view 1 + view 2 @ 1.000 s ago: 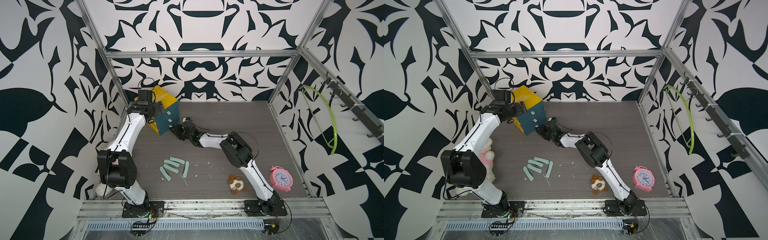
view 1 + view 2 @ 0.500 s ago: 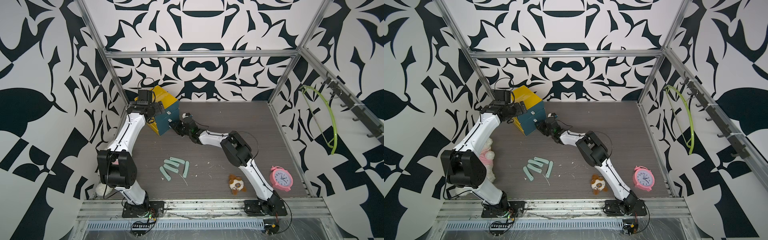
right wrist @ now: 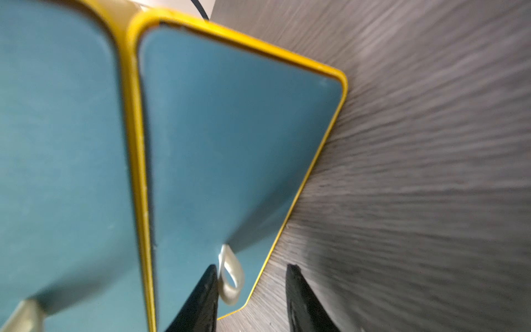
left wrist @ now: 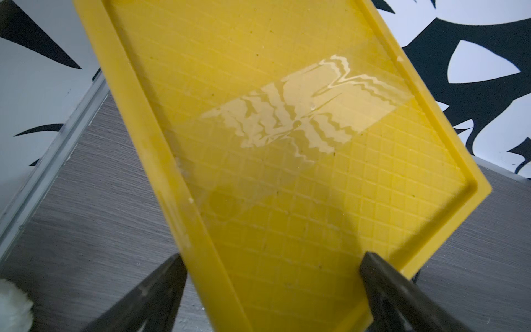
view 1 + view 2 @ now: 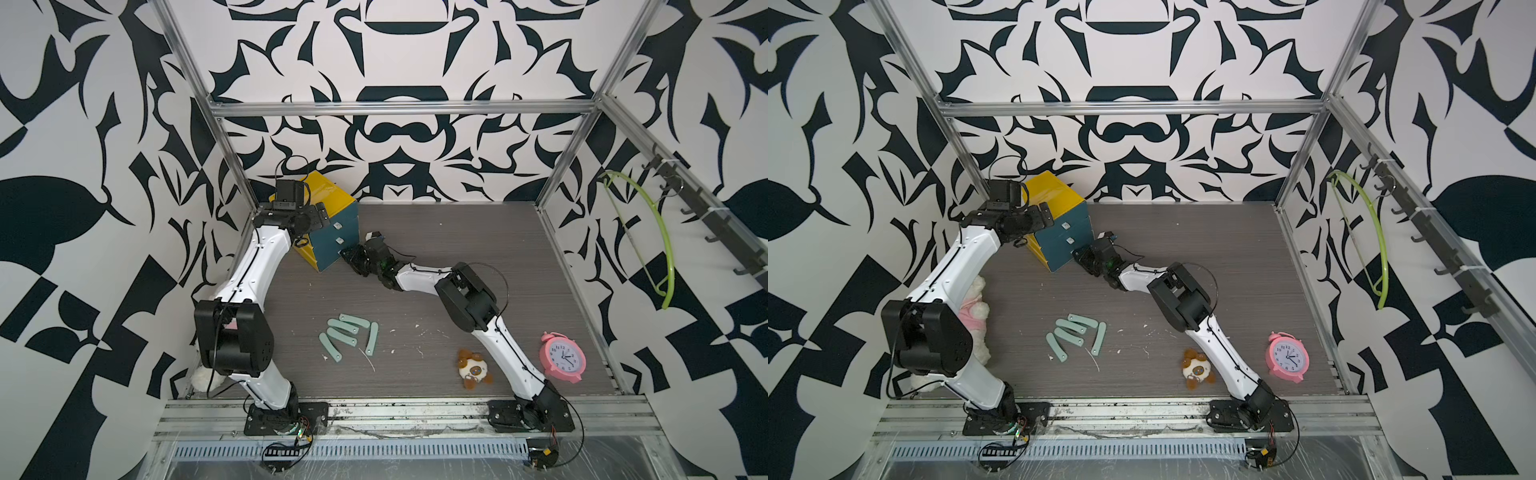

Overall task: Place the fruit knives into the drawer by color
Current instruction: Open the drawer in the storage box.

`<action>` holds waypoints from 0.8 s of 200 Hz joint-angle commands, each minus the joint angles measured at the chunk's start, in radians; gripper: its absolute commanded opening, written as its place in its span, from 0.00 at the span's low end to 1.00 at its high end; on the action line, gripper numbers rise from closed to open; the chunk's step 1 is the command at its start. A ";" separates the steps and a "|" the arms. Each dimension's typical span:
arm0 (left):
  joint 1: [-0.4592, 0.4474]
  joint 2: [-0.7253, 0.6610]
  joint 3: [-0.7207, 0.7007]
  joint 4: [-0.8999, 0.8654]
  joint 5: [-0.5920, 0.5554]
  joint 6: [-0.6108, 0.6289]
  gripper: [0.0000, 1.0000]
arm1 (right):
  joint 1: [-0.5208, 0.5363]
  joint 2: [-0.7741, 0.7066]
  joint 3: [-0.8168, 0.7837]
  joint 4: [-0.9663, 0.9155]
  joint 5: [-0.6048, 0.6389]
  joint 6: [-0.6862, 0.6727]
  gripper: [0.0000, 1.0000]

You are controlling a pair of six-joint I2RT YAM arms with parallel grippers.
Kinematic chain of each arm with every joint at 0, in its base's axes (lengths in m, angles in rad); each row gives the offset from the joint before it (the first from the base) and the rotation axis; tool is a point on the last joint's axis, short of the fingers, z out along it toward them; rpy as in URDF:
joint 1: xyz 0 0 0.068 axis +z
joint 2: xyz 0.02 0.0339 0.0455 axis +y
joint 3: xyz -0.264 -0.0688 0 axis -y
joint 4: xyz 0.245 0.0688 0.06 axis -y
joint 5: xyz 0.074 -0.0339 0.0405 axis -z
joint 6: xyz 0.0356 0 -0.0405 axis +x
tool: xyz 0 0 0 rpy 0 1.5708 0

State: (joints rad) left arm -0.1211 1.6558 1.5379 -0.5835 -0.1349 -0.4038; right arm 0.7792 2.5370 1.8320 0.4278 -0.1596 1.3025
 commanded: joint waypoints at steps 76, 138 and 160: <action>-0.001 0.041 -0.033 -0.095 0.024 0.023 0.99 | -0.005 -0.019 0.041 0.038 0.020 0.000 0.04; -0.001 0.047 -0.035 -0.091 0.029 0.022 0.99 | 0.000 -0.072 -0.055 0.099 0.015 -0.006 0.00; -0.001 0.050 -0.033 -0.091 0.029 0.022 0.99 | 0.006 -0.144 -0.149 0.125 0.002 -0.008 0.00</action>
State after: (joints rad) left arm -0.1196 1.6608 1.5383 -0.5758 -0.1226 -0.4038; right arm 0.7799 2.5137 1.7638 0.5007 -0.1501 1.3087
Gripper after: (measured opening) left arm 0.992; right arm 0.046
